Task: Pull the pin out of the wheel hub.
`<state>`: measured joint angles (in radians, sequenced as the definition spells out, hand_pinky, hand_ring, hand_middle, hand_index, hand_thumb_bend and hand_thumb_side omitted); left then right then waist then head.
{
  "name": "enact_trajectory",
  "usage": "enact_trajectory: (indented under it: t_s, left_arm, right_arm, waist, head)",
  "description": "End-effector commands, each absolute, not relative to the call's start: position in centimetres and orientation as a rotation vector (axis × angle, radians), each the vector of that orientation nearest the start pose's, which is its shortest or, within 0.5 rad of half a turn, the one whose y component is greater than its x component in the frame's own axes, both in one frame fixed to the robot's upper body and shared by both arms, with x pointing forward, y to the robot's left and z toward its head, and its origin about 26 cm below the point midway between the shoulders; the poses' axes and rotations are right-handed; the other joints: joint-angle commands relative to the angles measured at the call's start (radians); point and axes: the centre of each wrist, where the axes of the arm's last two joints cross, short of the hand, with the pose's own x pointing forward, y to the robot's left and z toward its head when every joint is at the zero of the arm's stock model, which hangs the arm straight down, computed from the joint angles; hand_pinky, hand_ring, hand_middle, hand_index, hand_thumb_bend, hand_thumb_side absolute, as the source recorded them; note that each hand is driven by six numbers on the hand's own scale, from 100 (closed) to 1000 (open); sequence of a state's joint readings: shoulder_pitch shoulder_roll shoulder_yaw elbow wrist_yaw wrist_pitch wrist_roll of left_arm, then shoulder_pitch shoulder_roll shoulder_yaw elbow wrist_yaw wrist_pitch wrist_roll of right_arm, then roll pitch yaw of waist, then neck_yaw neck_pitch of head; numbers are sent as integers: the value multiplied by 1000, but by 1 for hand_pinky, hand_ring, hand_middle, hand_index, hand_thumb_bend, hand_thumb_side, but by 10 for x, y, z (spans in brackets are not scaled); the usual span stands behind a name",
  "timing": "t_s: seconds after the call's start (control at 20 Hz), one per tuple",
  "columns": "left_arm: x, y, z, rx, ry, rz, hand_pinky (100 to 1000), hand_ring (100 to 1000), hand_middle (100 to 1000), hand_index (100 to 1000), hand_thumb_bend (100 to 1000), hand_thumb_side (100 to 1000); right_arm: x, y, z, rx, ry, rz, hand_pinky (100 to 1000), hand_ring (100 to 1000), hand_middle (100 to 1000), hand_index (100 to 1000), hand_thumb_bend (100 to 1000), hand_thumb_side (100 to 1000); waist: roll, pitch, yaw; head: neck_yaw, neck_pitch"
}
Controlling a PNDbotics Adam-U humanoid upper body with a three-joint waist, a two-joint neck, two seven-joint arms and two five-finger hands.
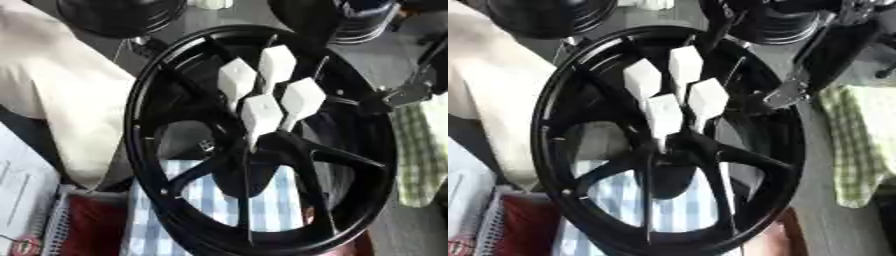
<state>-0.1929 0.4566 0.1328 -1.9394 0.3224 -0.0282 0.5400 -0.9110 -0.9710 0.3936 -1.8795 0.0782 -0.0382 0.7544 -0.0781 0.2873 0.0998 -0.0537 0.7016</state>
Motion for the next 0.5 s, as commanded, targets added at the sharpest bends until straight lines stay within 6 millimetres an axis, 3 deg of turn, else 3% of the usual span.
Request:
enact_trajectory:
  t_s: [0.05, 0.5]
  left_arm:
    - [291, 330, 193, 376, -2190, 381, 756, 764, 715, 798, 426, 716]
    - [292, 328, 194, 367, -2191, 380, 757, 765, 716, 798, 422, 723]
  right_arm:
    - [311, -236, 367, 685, 2257, -2735, 817, 783, 742, 799, 538, 274]
    - [310, -233, 359, 744, 2293, -2759, 793, 744, 753, 812, 510, 225]
  waist:
    - [2, -9, 1]
    - [-5, 11, 4]
  head:
    - [6, -8]
    - [12, -17]
